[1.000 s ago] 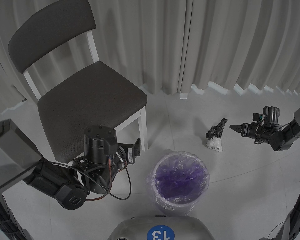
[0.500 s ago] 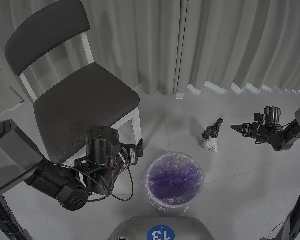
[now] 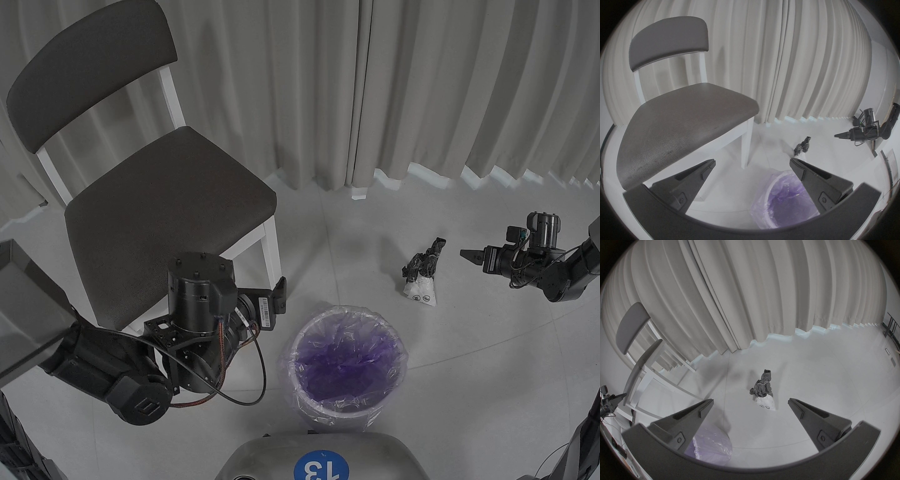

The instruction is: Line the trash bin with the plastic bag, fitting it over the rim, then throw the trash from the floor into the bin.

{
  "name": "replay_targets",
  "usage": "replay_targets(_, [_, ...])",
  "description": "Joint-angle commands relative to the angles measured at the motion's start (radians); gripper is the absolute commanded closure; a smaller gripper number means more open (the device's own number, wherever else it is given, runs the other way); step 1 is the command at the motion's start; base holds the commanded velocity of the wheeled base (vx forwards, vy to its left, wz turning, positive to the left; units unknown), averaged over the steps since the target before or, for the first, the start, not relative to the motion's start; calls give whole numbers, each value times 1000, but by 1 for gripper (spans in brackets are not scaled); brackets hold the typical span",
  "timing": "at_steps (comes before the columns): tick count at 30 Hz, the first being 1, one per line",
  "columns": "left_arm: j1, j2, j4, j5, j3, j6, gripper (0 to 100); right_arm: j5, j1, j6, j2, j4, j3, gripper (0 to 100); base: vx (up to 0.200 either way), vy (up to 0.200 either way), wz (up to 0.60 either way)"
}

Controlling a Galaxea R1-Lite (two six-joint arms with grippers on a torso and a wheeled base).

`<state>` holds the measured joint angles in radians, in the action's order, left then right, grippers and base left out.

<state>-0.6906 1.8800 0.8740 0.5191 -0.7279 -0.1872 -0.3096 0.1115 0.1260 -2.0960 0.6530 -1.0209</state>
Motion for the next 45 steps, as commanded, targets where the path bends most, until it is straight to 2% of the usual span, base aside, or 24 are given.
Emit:
replay_targets(1, [19, 30, 0, 27, -10, 5, 0, 0, 2, 0, -1, 0, 1, 0, 0, 0, 0])
replay_targets(3, [19, 39, -3, 51, -15, 8, 0, 0, 5, 0, 1, 0, 1, 0, 0, -100, 0])
replay_targets(11, [23, 36, -7, 42, -8, 20, 0, 0, 10, 0, 1, 0, -1, 0, 0, -200, 0])
replay_targets(23, [8, 19, 10, 16, -10, 12, 0, 0, 19, 0, -4, -19, -7, 0, 0, 0, 0])
replay_targets(33, [71, -82, -55, -19, -58, 11, 0, 1, 11, 0, -19, -19, -16, 0, 0, 0, 0])
replay_targets(34, [76, -98, -115, -19, -87, 5, 0, 7, -4, 6, -33, -18, -18, 0, 0, 0, 0])
replay_targets(37, [65, -104, -173, -19, -116, -61, 0, 18, -47, 50, -50, -13, -36, 0, 0, 0, 0])
replay_targets(40, [53, -99, -176, -19, -117, -107, 0, 41, -70, 89, -72, -12, -74, 0, 0, 0, 0])
replay_targets(41, [48, -101, -170, -19, -105, -130, 0, 79, -93, 119, -108, -10, -137, 0, 0, 0, 0])
replay_targets(45, [46, -133, -167, -19, -90, -143, 0, 121, -118, 153, -196, -12, -272, 0, 0, 0, 0])
